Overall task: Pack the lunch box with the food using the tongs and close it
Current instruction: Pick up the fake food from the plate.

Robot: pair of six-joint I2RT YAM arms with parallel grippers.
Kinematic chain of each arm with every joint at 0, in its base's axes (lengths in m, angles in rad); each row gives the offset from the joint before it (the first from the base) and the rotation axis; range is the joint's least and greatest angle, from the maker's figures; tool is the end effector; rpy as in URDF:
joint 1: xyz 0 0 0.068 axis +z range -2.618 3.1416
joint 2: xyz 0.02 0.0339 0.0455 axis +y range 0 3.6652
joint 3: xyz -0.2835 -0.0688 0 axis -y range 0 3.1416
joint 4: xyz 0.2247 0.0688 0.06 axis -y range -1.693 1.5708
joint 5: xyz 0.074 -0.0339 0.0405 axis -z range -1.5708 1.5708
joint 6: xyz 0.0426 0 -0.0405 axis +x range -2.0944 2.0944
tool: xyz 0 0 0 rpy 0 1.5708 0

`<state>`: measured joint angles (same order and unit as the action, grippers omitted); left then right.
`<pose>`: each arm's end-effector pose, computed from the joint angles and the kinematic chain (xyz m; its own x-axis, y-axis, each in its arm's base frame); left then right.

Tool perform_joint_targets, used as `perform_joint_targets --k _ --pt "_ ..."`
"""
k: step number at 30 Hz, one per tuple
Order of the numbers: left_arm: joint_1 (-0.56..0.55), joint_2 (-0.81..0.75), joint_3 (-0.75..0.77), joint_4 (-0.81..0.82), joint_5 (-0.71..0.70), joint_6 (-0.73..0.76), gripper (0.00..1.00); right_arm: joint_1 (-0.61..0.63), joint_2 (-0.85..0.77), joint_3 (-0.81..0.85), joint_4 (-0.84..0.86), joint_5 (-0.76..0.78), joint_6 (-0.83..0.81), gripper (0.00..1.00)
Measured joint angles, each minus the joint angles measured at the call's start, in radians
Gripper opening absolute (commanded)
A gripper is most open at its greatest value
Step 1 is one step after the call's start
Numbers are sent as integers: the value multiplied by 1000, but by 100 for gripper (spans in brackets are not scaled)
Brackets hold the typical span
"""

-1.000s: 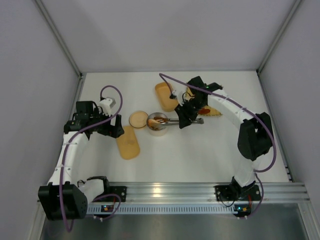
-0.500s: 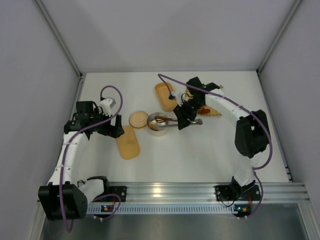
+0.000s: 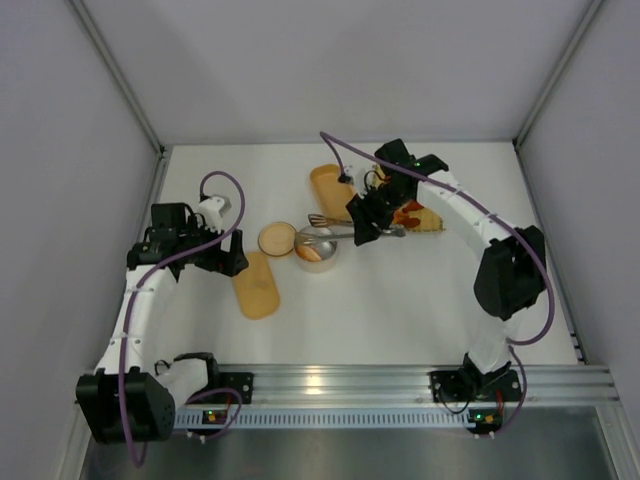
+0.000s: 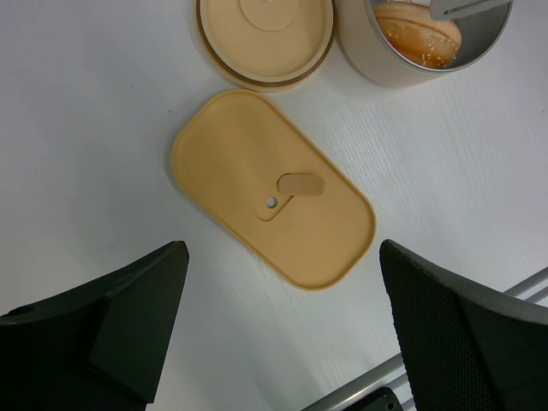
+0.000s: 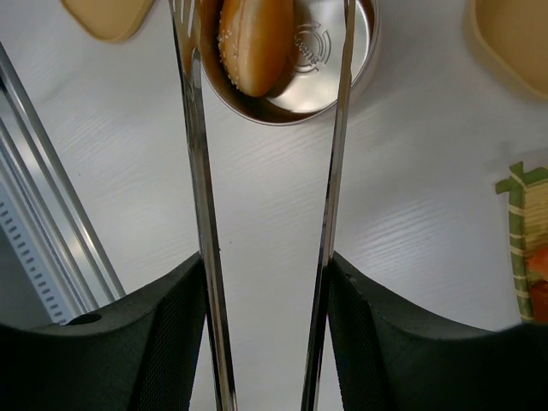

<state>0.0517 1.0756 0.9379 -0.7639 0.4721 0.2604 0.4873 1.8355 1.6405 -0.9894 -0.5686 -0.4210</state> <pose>0.1863 -0.0098 0.3037 -0.6962 0.1936 -0.6913 0.4294 0.8840 -0.1849 0.3141 0.1924 0.3007 -0.5125 -0.6613 -0.5478 -0.8582 0.4156 0.3012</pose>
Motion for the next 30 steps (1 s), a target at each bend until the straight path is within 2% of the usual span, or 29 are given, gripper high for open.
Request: perform_joint_targets --k 5,11,21,30 --pt "0 -4 0 0 2 0 98 -35 -69 37 -11 -1 11 53" --pt "0 -5 0 0 6 -1 98 -143 -141 45 -16 10 15 53" --pt "0 -5 0 1 6 -4 98 -323 -144 42 -3 126 50 52" --pt "0 -5 0 1 6 -4 98 -352 -85 42 2 212 48 52"
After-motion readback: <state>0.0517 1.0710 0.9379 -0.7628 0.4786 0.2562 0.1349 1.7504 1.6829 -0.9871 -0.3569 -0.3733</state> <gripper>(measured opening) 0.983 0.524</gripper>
